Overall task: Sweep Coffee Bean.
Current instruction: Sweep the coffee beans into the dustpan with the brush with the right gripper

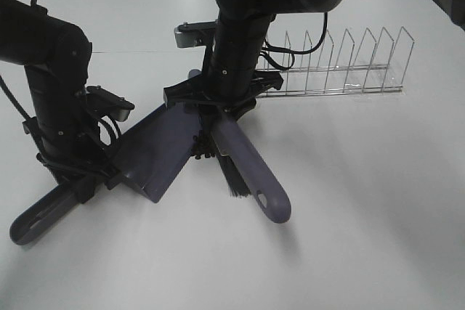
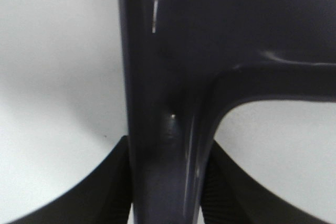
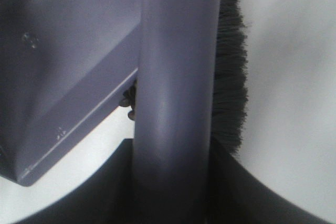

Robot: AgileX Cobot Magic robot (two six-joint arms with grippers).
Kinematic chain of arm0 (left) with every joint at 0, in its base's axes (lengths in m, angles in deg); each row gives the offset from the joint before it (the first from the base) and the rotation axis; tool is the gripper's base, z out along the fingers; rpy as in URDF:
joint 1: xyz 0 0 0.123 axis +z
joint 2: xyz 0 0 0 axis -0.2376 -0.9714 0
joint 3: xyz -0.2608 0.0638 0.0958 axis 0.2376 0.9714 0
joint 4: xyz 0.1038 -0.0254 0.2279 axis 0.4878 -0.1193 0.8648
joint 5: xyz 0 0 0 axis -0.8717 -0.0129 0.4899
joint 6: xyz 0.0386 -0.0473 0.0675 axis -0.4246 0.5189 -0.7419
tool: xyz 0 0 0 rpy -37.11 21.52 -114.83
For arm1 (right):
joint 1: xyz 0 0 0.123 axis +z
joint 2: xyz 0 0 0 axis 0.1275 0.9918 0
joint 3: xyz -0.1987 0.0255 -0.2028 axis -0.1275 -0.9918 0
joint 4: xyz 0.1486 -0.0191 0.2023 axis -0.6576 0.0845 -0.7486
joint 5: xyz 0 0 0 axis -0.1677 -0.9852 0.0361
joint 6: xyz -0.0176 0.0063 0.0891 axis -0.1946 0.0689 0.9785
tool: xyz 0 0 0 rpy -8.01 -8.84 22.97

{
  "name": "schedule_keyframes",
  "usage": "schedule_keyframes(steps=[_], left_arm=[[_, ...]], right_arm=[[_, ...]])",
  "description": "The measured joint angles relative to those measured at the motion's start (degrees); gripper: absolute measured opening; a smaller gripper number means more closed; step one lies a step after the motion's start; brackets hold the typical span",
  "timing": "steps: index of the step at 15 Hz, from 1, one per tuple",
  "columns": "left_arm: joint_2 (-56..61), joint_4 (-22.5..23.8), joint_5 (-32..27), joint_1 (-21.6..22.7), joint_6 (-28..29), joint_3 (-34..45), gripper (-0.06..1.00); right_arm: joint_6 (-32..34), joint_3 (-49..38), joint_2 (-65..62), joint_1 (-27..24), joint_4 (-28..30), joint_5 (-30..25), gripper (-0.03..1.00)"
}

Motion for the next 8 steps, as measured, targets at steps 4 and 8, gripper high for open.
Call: schedule_keyframes(steps=[4,8], left_arm=[[0.00,-1.38,-0.11,0.00,-0.69,0.00,0.31],[0.00,-1.60,-0.17,0.00,-0.86,0.00,0.31]], right_arm=[[-0.29,0.00,-0.06,0.00,-3.38,4.93,0.34],[-3.09,0.17,-0.06,0.00,-8.02,6.93,0.34]])
